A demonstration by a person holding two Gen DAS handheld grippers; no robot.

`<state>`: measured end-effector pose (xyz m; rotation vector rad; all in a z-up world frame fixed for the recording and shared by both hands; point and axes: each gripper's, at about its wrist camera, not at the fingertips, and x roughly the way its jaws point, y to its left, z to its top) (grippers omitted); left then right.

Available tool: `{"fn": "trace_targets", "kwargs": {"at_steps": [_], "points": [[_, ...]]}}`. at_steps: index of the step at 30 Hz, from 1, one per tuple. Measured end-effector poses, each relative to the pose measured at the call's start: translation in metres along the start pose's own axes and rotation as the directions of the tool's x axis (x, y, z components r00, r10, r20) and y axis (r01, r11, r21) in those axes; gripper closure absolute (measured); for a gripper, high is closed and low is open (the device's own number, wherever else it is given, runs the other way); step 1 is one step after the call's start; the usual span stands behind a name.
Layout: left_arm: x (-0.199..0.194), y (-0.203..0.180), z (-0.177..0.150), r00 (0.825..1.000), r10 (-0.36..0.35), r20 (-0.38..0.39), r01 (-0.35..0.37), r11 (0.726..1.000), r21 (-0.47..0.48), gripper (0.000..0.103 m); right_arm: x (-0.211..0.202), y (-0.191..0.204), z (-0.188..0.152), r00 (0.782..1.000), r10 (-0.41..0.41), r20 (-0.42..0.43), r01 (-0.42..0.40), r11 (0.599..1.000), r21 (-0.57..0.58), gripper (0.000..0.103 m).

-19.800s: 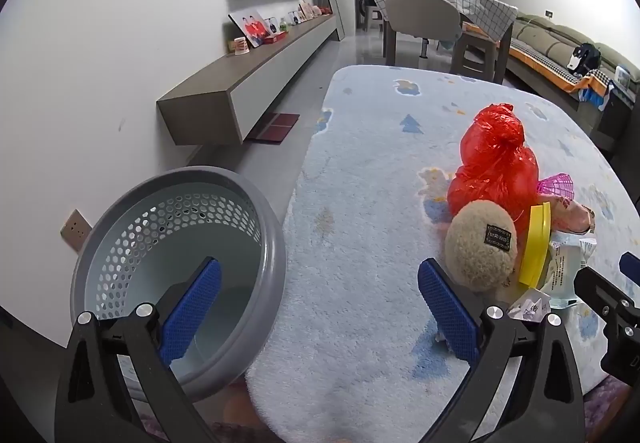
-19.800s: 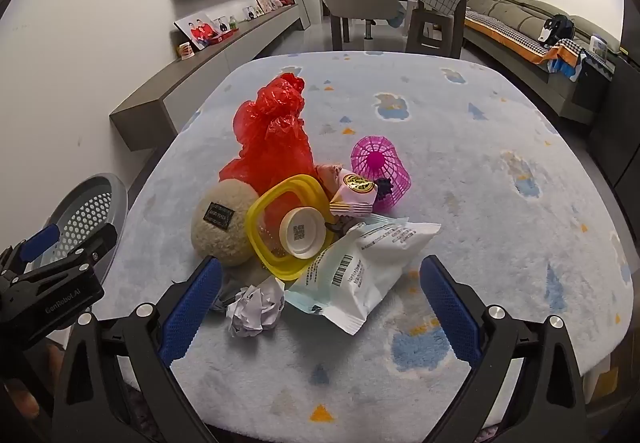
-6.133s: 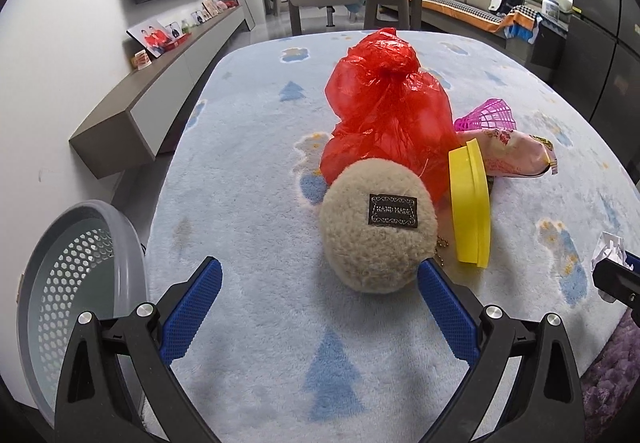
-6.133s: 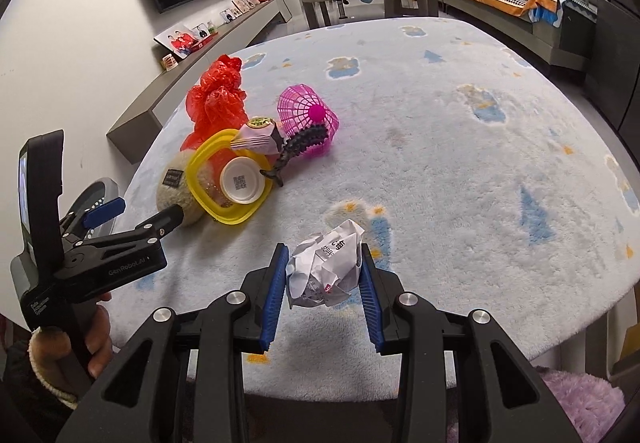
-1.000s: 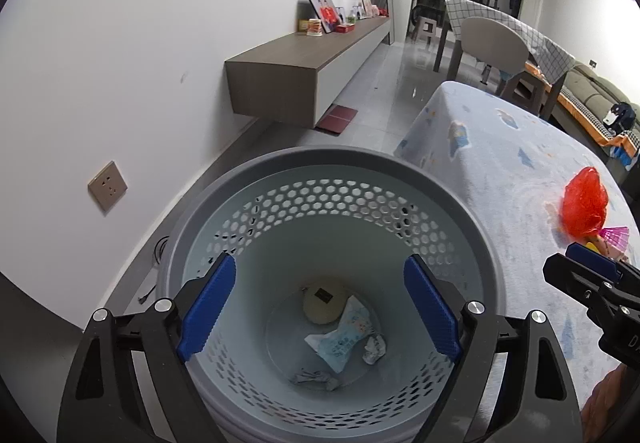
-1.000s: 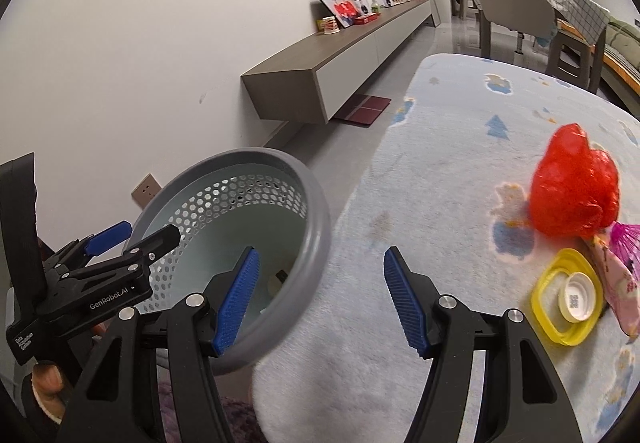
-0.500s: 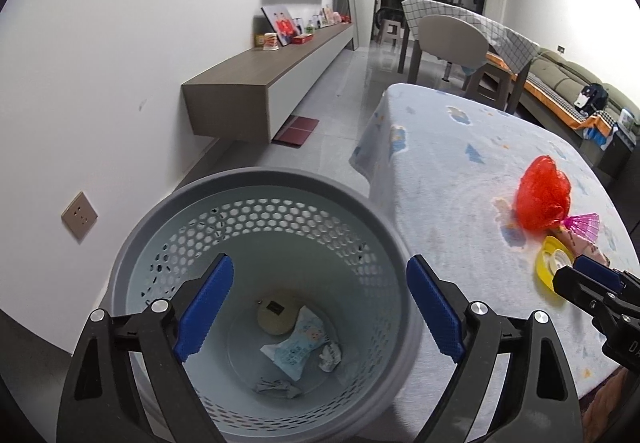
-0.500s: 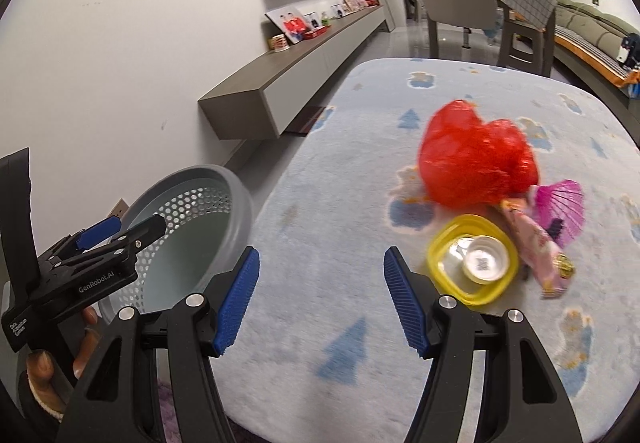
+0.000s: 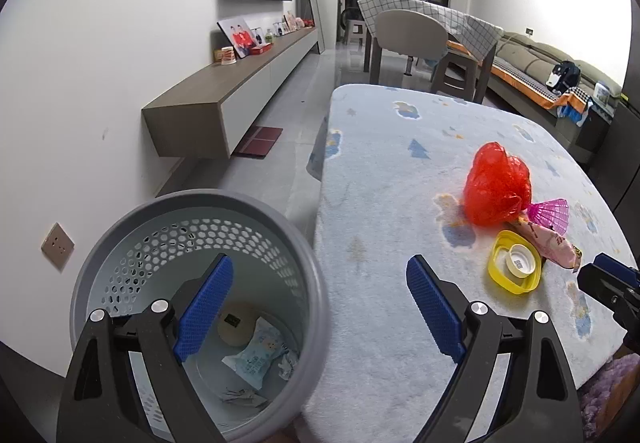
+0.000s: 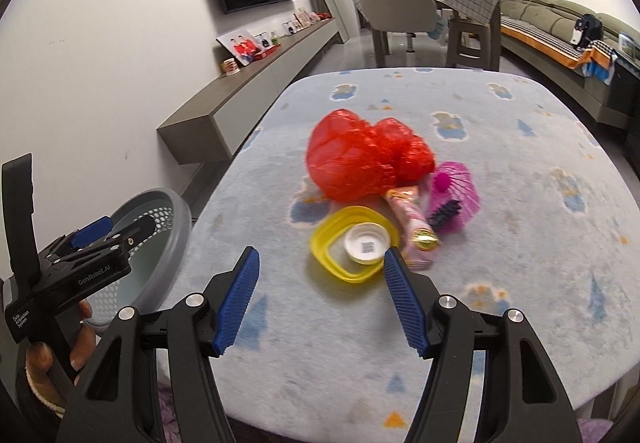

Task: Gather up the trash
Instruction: 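Move both grippers back toward the remaining trash on the table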

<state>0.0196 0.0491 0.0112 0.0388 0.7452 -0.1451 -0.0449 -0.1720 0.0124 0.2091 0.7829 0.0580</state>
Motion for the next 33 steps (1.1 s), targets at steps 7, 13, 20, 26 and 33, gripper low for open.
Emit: {"fn": "trace_targets", "kwargs": {"at_steps": [7,13,20,26,33], "points": [[0.006,-0.016,0.002,1.0,-0.003,-0.007,0.003,1.0,0.016,0.016,-0.013,-0.027,-0.004,0.999,-0.042,0.008,0.042,0.999,0.023,0.041],[0.01,-0.028,0.002,1.0,-0.005,-0.01,0.006,1.0,0.03,0.016,-0.019,-0.051,-0.009,0.998,-0.068,0.004,0.068,0.996,0.049,0.041],[0.014,-0.04,0.001,1.0,-0.012,-0.014,0.012,0.999,0.045,0.016,-0.022,-0.072,-0.013,0.996,-0.091,-0.002,0.091,0.993,0.073,0.041],[0.018,-0.051,-0.001,1.0,-0.013,-0.022,0.014,0.998,0.069,0.016,-0.019,-0.086,-0.016,0.995,-0.094,-0.012,0.095,0.991,0.091,0.041],[0.02,-0.064,-0.002,0.999,-0.027,-0.027,0.029,0.995,0.092,0.016,-0.009,-0.096,-0.016,0.995,-0.091,-0.038,0.094,0.991,0.093,0.041]]}}
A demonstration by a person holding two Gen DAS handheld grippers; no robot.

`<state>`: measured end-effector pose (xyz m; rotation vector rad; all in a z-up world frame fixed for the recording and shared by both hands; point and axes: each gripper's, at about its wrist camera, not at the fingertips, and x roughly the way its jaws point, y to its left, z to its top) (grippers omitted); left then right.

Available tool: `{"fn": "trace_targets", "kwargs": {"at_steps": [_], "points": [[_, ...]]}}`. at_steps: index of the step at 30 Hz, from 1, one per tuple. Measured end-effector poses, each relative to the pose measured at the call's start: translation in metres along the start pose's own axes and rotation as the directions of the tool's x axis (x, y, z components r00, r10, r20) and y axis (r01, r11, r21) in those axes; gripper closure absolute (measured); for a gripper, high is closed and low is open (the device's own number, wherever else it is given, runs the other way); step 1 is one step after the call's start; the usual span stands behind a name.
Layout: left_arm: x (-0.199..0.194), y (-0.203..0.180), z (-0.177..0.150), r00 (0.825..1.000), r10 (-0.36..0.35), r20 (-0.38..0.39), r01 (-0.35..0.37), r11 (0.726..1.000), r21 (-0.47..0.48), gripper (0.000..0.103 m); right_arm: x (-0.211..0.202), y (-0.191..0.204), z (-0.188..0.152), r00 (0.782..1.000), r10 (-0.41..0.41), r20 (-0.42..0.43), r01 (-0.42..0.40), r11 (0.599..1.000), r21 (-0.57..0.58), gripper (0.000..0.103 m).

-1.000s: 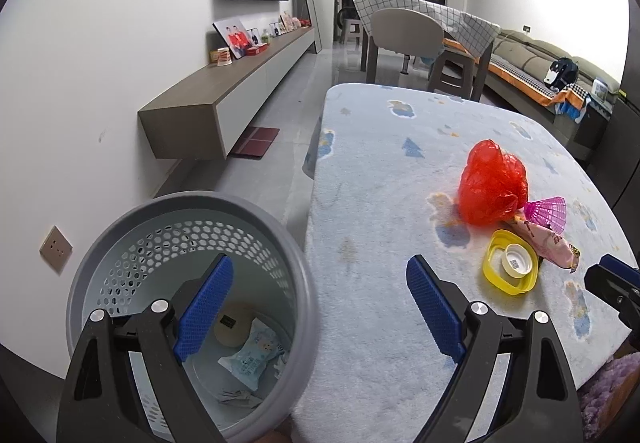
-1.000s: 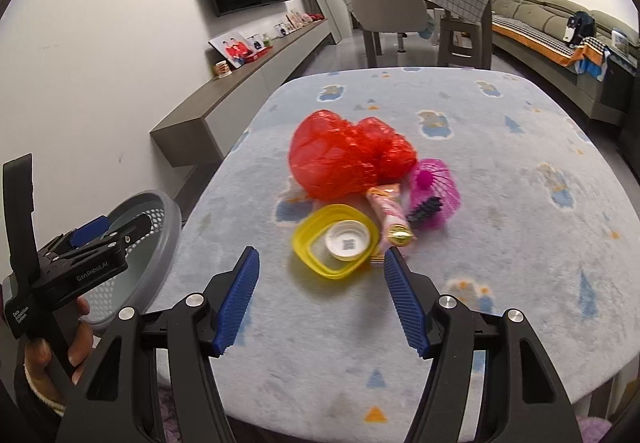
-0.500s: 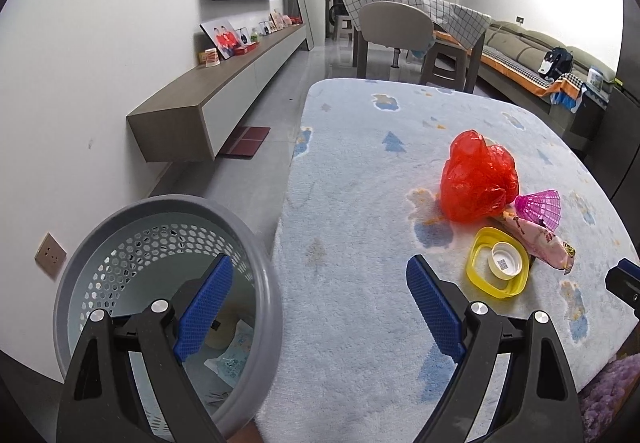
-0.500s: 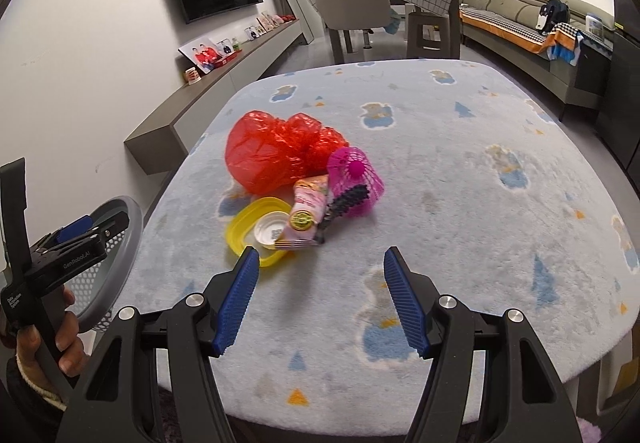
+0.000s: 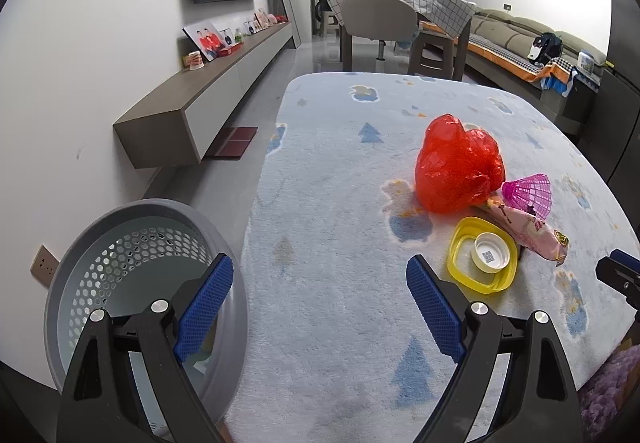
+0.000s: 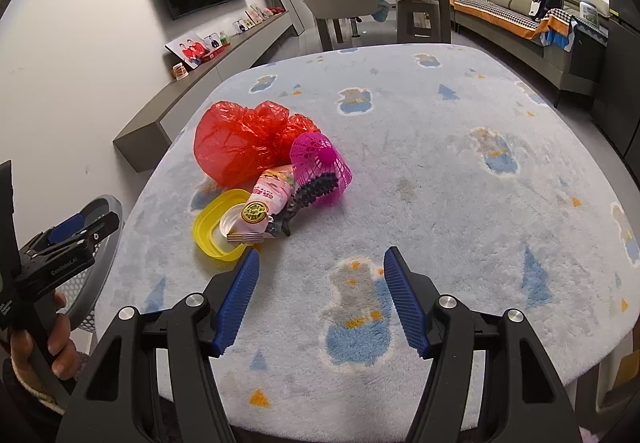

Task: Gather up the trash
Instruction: 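Move both grippers back toward the remaining trash on the table, then grasp the pink tube wrapper with the right gripper while the left gripper approaches the yellow lid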

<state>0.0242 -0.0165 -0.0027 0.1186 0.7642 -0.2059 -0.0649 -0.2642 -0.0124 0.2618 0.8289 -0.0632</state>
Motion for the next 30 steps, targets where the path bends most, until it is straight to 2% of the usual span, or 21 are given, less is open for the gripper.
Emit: {"fn": "trace_targets", "kwargs": {"at_steps": [11,16,22,23,28,30], "points": [[0.008,-0.013,-0.001,1.0,0.001,-0.012,0.0,0.999,0.033,0.016,0.022,0.024,0.035,0.998,0.049,-0.025,-0.05,0.997,-0.065,0.041],[0.009,-0.014,-0.001,1.0,-0.002,-0.013,0.002,0.999,0.032,0.016,0.049,0.04,0.051,0.997,0.04,-0.07,-0.046,0.994,-0.101,0.041],[0.011,-0.016,0.0,1.0,-0.01,-0.015,0.011,0.999,0.035,0.016,0.074,0.048,0.053,0.993,0.009,-0.114,-0.023,0.992,-0.123,0.041],[0.011,-0.016,0.001,1.0,-0.012,-0.015,0.012,0.999,0.035,0.016,0.077,0.048,0.053,0.993,0.007,-0.119,-0.021,0.992,-0.121,0.043],[0.011,-0.016,0.0,1.0,-0.019,-0.015,0.02,0.999,0.036,0.016,0.086,0.049,0.048,0.989,-0.006,-0.151,-0.014,0.991,-0.13,0.063],[0.01,-0.017,0.0,1.0,-0.021,-0.012,0.021,0.999,0.038,0.016,0.088,0.05,0.047,0.987,-0.005,-0.161,-0.016,0.991,-0.135,0.079]]}}
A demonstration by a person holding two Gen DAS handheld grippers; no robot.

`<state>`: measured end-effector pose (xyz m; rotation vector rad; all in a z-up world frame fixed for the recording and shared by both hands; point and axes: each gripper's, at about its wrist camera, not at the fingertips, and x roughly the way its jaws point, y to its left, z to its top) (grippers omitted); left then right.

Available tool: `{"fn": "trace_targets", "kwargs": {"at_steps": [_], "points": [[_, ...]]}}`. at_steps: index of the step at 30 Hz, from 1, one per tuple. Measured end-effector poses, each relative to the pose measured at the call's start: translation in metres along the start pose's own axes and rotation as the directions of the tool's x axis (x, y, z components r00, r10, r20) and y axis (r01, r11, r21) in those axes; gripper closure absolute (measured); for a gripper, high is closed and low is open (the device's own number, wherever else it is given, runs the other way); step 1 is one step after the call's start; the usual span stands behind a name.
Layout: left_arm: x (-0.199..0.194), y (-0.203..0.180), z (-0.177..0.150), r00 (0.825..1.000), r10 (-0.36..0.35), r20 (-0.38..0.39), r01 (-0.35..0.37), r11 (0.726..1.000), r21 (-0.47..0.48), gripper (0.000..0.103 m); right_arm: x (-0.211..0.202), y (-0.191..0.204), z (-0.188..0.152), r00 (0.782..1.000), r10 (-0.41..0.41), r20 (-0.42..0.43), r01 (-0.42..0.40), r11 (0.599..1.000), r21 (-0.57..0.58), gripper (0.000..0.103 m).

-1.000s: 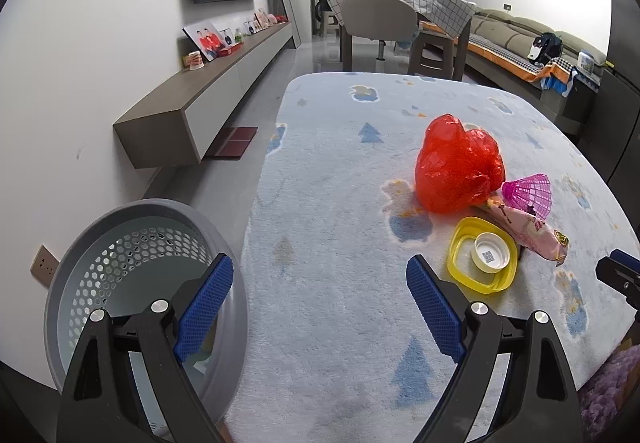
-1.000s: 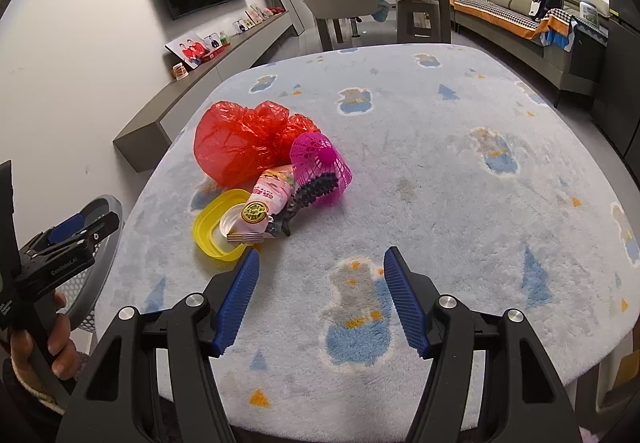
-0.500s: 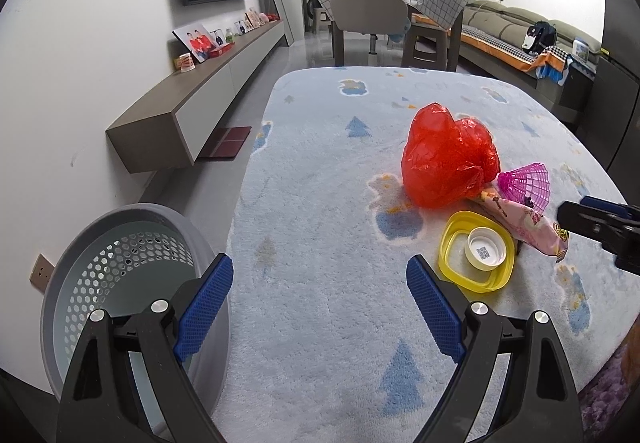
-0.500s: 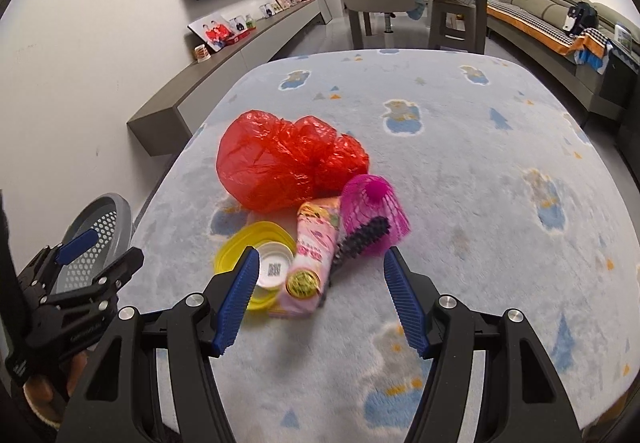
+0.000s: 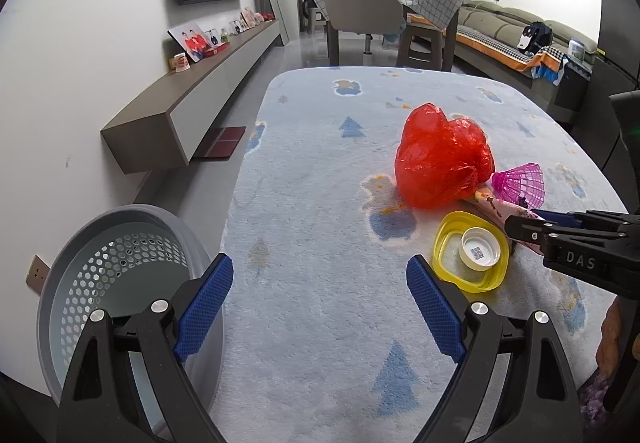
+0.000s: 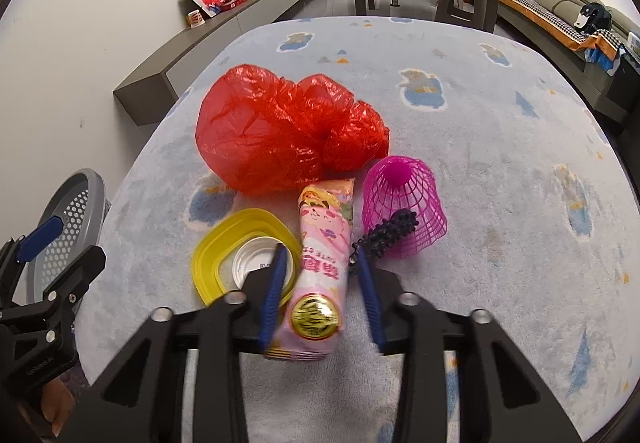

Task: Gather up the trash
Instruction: 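Grasp the pink tube wrapper with the right gripper while the left gripper approaches the yellow lid, then grasp the white cap inside the yellow lid with the left gripper while the right gripper holds the tube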

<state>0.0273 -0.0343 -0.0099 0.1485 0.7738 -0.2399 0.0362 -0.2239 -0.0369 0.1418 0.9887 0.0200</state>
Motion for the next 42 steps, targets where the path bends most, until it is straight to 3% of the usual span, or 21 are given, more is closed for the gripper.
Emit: {"fn": "trace_targets", "kwargs": {"at_steps": [18,25,39,42], "points": [[-0.001,-0.031,-0.002,0.997,-0.08,0.02,0.079,0.996,0.038,0.016,-0.062,-0.028,-0.037,0.994,0.046,0.097,-0.055,0.994,0.093,0.081],[0.008,-0.055,-0.002,0.996,-0.085,0.017,0.084,0.993,0.081,0.016,-0.078,-0.048,-0.062,0.993,0.053,0.106,-0.068,0.988,0.141,0.081],[0.038,-0.085,0.005,0.998,-0.065,-0.024,0.067,0.991,0.116,0.016,-0.082,-0.065,-0.07,0.982,0.135,0.129,-0.158,0.97,0.186,0.081],[0.042,-0.087,0.004,0.998,-0.056,-0.028,0.059,0.99,0.125,0.022,-0.082,-0.066,-0.07,0.98,0.148,0.132,-0.171,0.967,0.187,0.081]]}}
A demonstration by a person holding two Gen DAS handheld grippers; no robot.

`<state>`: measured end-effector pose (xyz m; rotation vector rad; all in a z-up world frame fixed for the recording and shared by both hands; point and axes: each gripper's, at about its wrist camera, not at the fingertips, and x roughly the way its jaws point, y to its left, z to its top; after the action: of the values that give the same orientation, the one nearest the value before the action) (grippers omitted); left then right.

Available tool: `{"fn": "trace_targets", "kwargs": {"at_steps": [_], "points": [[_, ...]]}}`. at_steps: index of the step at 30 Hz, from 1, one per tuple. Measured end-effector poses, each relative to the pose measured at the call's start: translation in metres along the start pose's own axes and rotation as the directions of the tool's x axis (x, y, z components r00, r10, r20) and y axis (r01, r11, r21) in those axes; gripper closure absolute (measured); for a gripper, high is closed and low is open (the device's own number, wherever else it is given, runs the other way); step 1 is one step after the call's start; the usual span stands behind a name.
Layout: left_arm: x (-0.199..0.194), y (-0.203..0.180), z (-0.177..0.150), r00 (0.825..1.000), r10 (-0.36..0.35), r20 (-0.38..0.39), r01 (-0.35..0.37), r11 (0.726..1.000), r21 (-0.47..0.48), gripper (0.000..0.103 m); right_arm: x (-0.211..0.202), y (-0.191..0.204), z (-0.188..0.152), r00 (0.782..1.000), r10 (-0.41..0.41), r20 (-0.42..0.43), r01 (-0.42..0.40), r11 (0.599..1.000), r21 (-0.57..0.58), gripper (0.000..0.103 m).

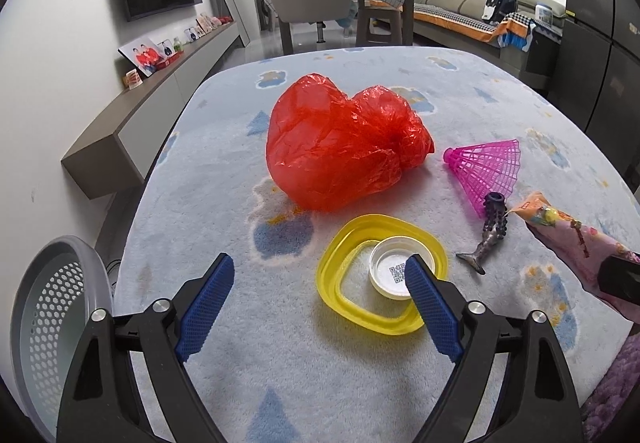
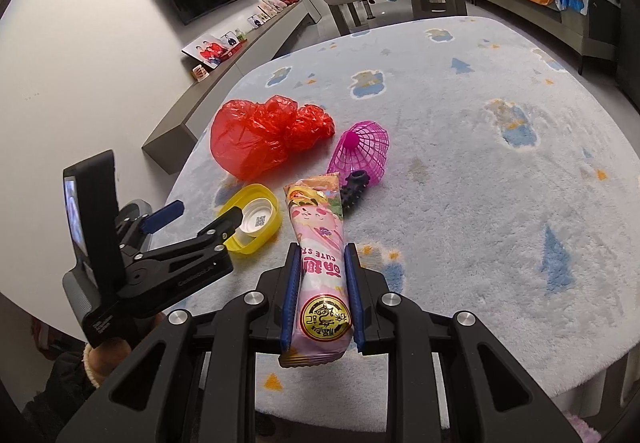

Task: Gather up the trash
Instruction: 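Grasp the white cap inside the yellow lid with the left gripper while the right gripper holds the tube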

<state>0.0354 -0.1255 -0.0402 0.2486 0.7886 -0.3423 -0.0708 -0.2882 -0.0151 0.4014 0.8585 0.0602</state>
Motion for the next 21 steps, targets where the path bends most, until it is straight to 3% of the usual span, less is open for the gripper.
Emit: {"fn": "trace_targets", "kwargs": {"at_steps": [4,8,14,16,21], "points": [[0.006,-0.002,0.002,1.0,-0.007,-0.018,0.006,1.0,-0.001,0.031,0.002,-0.004,0.0,1.0,0.006,-0.007,-0.006,1.0,0.01,0.081],[0.005,-0.006,0.004,1.0,-0.016,-0.009,0.016,1.0,0.008,0.034,0.001,-0.005,0.0,1.0,0.018,-0.008,-0.018,1.0,0.013,0.081],[0.01,-0.014,0.005,0.999,-0.031,-0.02,0.032,0.999,0.027,0.05,0.002,-0.002,0.0,1.0,0.028,-0.012,-0.028,1.0,0.005,0.081],[0.012,-0.016,0.005,0.999,-0.04,-0.03,0.041,0.999,0.031,0.06,0.002,-0.003,0.0,0.999,0.032,-0.011,-0.032,0.999,0.005,0.081],[0.014,-0.015,0.005,0.998,-0.05,-0.037,0.051,0.998,0.029,0.067,0.001,-0.003,0.0,0.999,0.035,-0.009,-0.035,0.999,0.006,0.081]]}}
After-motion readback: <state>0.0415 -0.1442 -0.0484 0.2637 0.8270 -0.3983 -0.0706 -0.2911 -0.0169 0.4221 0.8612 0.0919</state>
